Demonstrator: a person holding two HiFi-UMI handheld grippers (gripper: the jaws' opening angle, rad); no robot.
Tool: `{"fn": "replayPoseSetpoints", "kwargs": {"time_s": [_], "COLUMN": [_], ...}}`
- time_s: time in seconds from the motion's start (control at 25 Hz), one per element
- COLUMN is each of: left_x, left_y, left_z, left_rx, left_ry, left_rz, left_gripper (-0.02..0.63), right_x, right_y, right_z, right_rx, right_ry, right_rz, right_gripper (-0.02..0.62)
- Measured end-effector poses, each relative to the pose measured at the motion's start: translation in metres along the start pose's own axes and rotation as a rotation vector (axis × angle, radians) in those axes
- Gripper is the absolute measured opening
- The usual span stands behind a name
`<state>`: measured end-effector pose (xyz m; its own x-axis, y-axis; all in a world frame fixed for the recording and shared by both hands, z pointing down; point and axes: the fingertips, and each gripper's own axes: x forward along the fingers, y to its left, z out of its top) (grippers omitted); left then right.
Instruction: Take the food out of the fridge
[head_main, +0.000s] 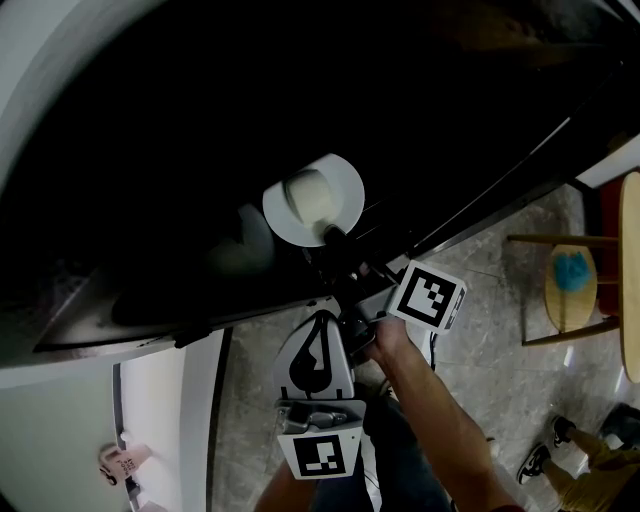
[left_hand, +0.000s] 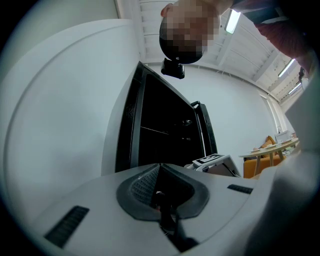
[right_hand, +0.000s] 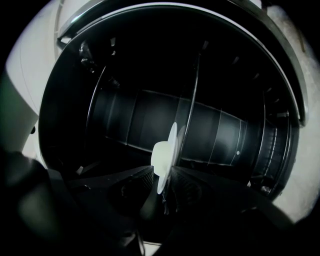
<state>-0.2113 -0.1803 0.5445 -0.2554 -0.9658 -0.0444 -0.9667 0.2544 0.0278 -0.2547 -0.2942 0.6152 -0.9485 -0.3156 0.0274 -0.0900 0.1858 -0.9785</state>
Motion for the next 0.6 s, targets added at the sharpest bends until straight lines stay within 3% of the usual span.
{"fn": "replayPoseSetpoints", "kwargs": {"time_s": [0.36, 0.6], "left_x": [0.0002, -0.0011], "left_y": [0.0004, 0.0008], "left_z": [-0.0027, -0.0006], "left_rx": [-0.006, -0.002], "left_ry": [0.002, -0.001], "left_rz": [-0.001, -0.001], "left_gripper": [0.014, 0.014], "right_x": [0.0013, 0.0007], "right_y": [-0.0055, -0.0084], "right_z": [0.0017, 0.0020], "right_rx": [0.054, 0.062], "right_ry": [-0.013, -0.020], "right_rz": [0.002, -0.012], "right_gripper": [0.115, 0.080]}}
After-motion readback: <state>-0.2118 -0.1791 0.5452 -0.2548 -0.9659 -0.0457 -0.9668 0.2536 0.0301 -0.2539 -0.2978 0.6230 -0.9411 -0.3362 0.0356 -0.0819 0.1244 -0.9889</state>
